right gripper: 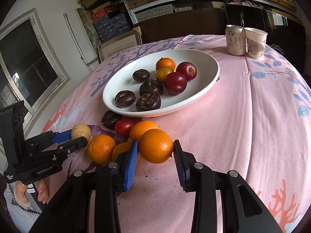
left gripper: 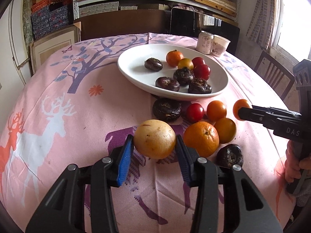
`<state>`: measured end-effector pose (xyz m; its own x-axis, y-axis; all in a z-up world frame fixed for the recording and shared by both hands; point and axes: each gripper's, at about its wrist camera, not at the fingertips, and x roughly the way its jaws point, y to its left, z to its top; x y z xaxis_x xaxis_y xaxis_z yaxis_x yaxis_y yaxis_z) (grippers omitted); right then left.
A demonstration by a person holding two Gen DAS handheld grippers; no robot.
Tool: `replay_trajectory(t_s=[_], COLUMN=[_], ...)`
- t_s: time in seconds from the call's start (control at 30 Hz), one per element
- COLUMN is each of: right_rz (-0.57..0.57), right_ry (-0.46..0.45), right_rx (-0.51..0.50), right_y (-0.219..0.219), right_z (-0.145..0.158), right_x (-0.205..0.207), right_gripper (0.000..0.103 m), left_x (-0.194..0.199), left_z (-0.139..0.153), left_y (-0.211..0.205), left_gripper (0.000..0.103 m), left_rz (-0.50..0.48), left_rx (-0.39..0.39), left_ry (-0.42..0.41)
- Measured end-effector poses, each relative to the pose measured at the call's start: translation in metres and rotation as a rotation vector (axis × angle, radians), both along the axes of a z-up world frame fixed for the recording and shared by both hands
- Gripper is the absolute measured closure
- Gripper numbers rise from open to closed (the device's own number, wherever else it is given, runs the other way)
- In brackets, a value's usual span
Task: Organize fruits
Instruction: 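Lower the citrus and orange onto the white plate and open both tools, then grasp a dark purple fruit with the left tool while the right tool grasps an orange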
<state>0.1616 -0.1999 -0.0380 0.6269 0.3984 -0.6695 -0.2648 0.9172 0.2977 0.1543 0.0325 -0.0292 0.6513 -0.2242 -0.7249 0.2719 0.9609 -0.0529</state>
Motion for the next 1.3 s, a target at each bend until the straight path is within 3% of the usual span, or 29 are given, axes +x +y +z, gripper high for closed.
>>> replay_trajectory(t_s=[0.33, 0.63, 0.7, 0.8, 0.9, 1.13, 1.3], right_rz=[-0.067, -0.087, -0.084, -0.098, -0.101, -0.047, -0.014], right_ry=[-0.043, 0.005, 0.008, 0.000, -0.009, -0.068, -0.042], right_rx=[0.018, 0.070, 0.071, 0.089, 0.072, 0.009, 0.006], right_y=[-0.013, -0.005, -0.007, -0.013, -0.014, -0.002, 0.000], right_z=[0.038, 0.023, 0.021, 0.022, 0.021, 0.022, 0.014], right_x=[0.038, 0.087, 0.087, 0.082, 0.072, 0.033, 0.018], right_gripper=[0.066, 0.063, 0.062, 0.059, 0.054, 0.035, 0.033], left_x=[0.060, 0.112, 0.113, 0.110, 0.100, 0.064, 0.049], left_z=[0.039, 0.029, 0.027, 0.026, 0.025, 0.022, 0.012], left_y=[-0.013, -0.027, -0.026, -0.020, -0.008, 0.008, 0.004], left_gripper=[0.060, 0.056, 0.047, 0.046, 0.017, 0.011, 0.009], left_rz=[0.012, 0.028, 0.028, 0.030, 0.066, 0.077, 0.051], left_rx=[-0.014, -0.041, -0.037, -0.049, -0.066, -0.074, -0.037], left_ry=[-0.052, -0.025, -0.030, -0.028, -0.036, -0.045, -0.027])
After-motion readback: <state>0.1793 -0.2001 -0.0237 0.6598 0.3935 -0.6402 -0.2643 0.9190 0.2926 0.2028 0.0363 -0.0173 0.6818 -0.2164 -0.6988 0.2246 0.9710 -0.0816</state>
